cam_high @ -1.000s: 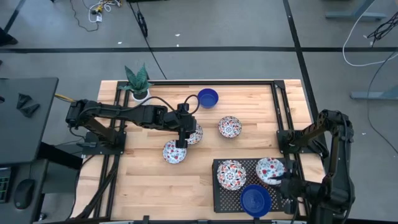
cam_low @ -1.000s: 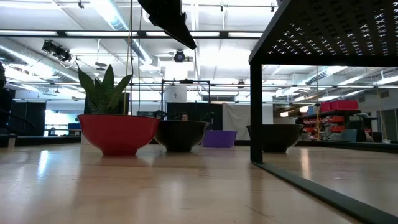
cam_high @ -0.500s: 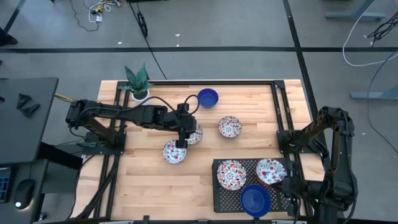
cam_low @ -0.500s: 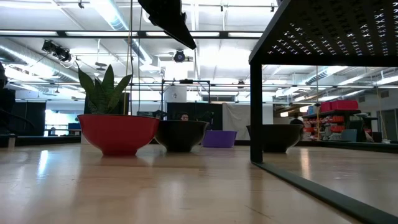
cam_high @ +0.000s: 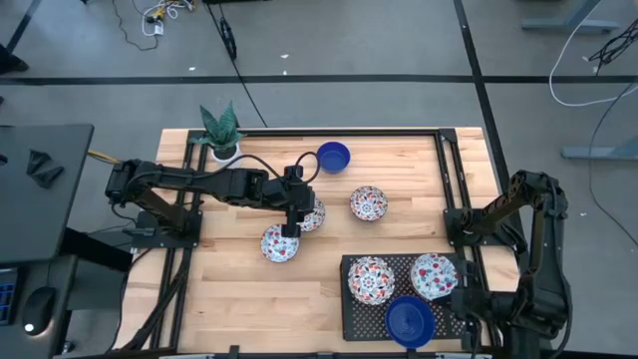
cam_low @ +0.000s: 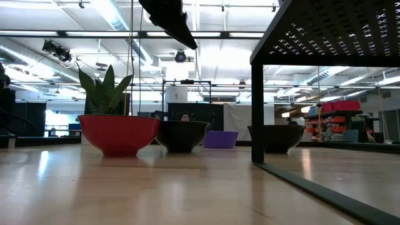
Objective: Pick & Place Mini bowls
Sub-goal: Stack the top white patterned bowl on top of the white patterned bowl on the shelf, then stack the blue bowl on top of the stacked blue bowl on the shelf
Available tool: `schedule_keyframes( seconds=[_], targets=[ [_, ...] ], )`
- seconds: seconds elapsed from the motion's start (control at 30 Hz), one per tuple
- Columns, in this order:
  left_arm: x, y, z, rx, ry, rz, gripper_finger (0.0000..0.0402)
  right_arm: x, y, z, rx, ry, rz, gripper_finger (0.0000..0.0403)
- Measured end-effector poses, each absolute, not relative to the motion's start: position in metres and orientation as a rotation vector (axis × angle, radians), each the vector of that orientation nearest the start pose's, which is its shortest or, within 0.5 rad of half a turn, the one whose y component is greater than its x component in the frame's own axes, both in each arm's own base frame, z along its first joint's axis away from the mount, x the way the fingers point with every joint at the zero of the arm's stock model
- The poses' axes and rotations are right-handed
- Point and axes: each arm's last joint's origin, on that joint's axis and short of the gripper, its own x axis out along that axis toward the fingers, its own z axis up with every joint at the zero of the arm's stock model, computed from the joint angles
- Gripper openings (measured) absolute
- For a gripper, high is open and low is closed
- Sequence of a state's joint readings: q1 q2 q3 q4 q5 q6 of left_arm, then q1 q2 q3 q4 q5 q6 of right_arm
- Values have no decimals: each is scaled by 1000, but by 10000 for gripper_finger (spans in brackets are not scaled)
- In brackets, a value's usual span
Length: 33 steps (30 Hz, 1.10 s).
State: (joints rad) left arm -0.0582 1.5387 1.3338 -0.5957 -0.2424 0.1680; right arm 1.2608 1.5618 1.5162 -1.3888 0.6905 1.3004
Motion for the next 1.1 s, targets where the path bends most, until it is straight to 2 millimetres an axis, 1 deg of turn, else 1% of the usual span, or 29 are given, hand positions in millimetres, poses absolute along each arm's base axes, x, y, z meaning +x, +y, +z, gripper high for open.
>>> schedule_keyframes(
  seconds=[0.1, 0.2, 0.3, 0.4, 0.47, 0.53, 0.6, 0.7, 0.8, 0.9, 0.97, 1.03, 1.1],
  targets=[
    [330, -12, 307, 278, 807, 107, 177, 105, 256, 320, -9, 877, -136, 2],
    [330, -12, 307, 266, 806, 113, 177, 110, 251, 306, -61, 849, -184, 2],
    [330, -13, 307, 249, 804, 120, 177, 115, 247, 298, -148, 669, -238, 2],
    [330, -13, 307, 239, 803, 122, 177, 122, 246, 299, -228, 457, -276, 2],
    [330, -13, 307, 226, 802, 123, 177, 129, 245, 301, -269, 371, -299, 2],
    [330, -14, 307, 221, 802, 125, 177, 138, 245, 303, -297, 336, -320, 2],
    [331, -14, 304, 212, 788, 128, 177, 150, 245, 304, -319, 346, -329, 2],
    [328, -13, 283, 213, 749, 123, 177, 171, 246, 304, -359, 439, -277, 2],
    [322, -12, 262, 206, 685, 142, 177, 194, 248, 308, -429, 500, -157, 2],
    [311, -9, 242, 168, 655, 216, 177, 217, 245, 314, -517, 522, -7, 2],
    [300, -7, 239, 136, 616, 267, 177, 233, 237, 320, -550, 507, 53, 2],
    [287, -7, 237, 110, 593, 307, 177, 250, 223, 327, -564, 487, 87, 2],
    [270, -7, 234, 93, 572, 338, 177, 269, 206, 337, -542, 437, 120, 2]
  ],
)
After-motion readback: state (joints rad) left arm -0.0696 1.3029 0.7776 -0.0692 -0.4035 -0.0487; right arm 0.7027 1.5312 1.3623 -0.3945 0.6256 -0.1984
